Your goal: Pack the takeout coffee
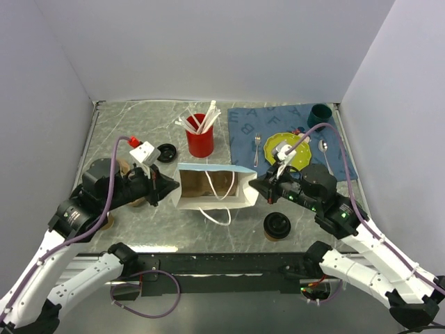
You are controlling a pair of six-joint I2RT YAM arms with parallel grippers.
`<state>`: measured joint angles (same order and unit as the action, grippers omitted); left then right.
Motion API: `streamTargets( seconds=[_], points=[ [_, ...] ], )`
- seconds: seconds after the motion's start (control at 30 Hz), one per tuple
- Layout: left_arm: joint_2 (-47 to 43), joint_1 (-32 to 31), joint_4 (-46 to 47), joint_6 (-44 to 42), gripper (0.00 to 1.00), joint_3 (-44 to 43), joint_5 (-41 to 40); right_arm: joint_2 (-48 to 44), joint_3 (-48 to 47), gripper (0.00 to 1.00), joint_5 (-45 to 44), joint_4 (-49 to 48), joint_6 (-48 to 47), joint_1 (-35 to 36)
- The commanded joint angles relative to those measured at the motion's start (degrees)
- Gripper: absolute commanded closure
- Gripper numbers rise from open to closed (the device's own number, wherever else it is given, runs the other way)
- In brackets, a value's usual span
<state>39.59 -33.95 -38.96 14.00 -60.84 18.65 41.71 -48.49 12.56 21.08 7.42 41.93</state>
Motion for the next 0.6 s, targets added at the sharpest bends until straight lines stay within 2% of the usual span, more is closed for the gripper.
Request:
streamTargets(
  seconds=[0.0,0.27,0.33,0.43,0.57],
  points=[
    [-4.08,0.03,6.35,-8.71,0.99,1.95,-0.63,-0.76,1.29,1.0,-3.85,-10.62,-3.99,0.25],
    [-3.03,0.03,4.51,-11.45,0.99,0.99,-1.69,3.01,-0.11,0.99,-1.49,-11.51,-2.86,0.34],
    [-2.94,0.03,3.81,-9.0,0.91,0.29,-5.36,4.42,-1.95,0.96,-1.13,-10.19,-0.49,0.26],
    [-3.29,0.03,2.4,-4.34,0.86,0.02,-10.98,9.59,-7.04,0.94,-1.57,-4.49,2.85,0.34],
    [-2.07,0.03,-0.15,2.6,0.84,-0.86,-17.75,15.67,-13.29,0.89,-0.34,4.22,7.16,0.26]
  ],
)
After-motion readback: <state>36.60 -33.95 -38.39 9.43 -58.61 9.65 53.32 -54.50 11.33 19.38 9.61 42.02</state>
